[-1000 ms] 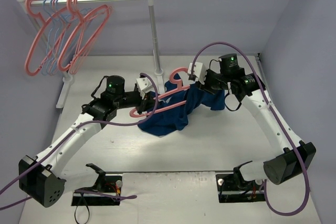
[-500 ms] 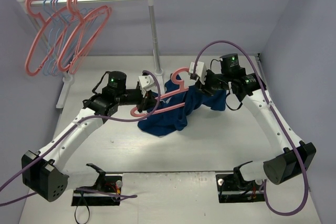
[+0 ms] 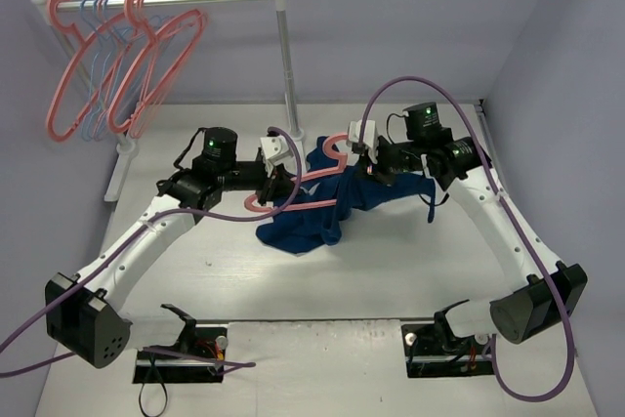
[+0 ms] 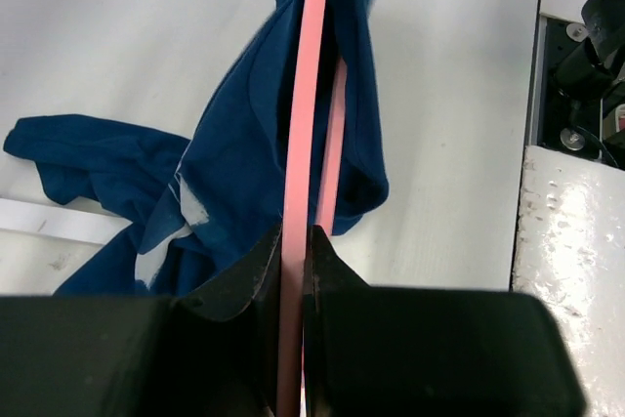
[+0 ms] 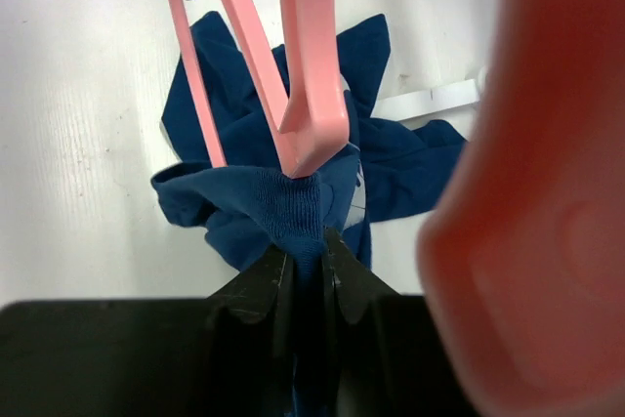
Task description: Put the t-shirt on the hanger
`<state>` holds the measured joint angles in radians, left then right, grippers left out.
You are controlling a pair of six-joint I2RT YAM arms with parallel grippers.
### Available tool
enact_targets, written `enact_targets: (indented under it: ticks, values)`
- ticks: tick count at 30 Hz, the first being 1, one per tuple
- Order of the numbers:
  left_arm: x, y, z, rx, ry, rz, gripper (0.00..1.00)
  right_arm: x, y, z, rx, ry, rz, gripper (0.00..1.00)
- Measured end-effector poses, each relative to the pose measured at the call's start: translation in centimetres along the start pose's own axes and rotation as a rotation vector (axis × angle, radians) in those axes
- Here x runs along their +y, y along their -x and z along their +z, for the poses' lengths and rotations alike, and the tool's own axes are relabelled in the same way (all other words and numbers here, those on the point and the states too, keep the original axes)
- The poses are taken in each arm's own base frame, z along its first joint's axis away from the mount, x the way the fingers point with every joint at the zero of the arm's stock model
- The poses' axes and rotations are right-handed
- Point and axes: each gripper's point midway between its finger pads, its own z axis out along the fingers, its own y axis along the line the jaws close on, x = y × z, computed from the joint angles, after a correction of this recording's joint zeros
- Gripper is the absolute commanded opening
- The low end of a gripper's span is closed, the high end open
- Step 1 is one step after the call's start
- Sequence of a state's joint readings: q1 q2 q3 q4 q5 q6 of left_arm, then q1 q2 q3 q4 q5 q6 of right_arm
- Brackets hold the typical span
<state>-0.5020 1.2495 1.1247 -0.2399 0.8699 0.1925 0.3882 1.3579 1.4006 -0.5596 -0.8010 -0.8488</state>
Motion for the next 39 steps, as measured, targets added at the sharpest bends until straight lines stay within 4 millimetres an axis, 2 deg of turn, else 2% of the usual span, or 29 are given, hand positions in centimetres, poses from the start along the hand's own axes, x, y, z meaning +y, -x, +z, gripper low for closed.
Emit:
enact_targets:
  ticks: [4,7,10,12,16,18,20,22,24,27,30,34,36,39]
  values:
    - [0.6,0.4,-0.2,-0.001,0.015,0.009,0.44,0.3,0.1,0.2,-0.004,0.013,-0.011,0.00]
    - [1.7,1.7,-0.8,-0.019,0.058,0.017,0.58,0.0,0.4,0.3,-0.012,0.009,-0.021,0.00]
    - [3.6,4.2,-2.2,-0.048,0.152,0.035,0.66,-0.7,0.4,0.3,-0.003,-0.018,-0.033,0.00]
    - [5.2,6.2,-3.5,-0.071,0.247,0.051,0.66,-1.2,0.2,0.3,0.009,-0.034,-0.036,0.00]
    - [8.7,11.7,-7.7,-0.146,0.515,0.055,0.66,-2.1,-0.1,0.5,0.024,-0.050,-0.031,0.00]
    - [9.5,13.8,-9.8,-0.206,0.634,0.009,0.66,-2.7,0.0,0.5,0.024,-0.058,-0.022,0.00]
    - [9.5,14.4,-11.4,-0.278,0.723,-0.112,0.66,-3.4,-0.1,0.5,0.026,-0.069,-0.004,0.00]
    - [8.7,13.0,-11.8,-0.313,0.774,-0.241,0.66,-4.0,-0.2,0.6,0.027,-0.077,0.006,0.00]
    - [7.2,10.9,-10.4,-0.313,0.779,-0.356,0.65,-4.4,-0.4,0.8,0.031,-0.081,0.019,0.00]
    - [4.4,7.2,-6.5,-0.251,0.741,-0.486,0.65,-4.6,-0.9,0.9,0.042,-0.085,0.042,0.00]
    - [3.3,2.6,-2.5,-0.147,0.718,-0.602,0.64,-4.6,-1.1,1.1,0.045,-0.083,0.052,0.00]
    - [4.7,-3.5,0.7,-0.022,0.778,-0.736,0.61,-4.6,-1.1,1.1,0.045,-0.084,0.064,0.00]
    - [5.2,-5.2,2.0,0.015,0.791,-0.778,0.60,-4.6,-1.1,1.1,0.045,-0.084,0.068,0.00]
    - [5.6,-6.7,4.0,0.037,0.782,-0.833,0.57,-4.6,-1.1,1.1,0.044,-0.084,0.072,0.00]
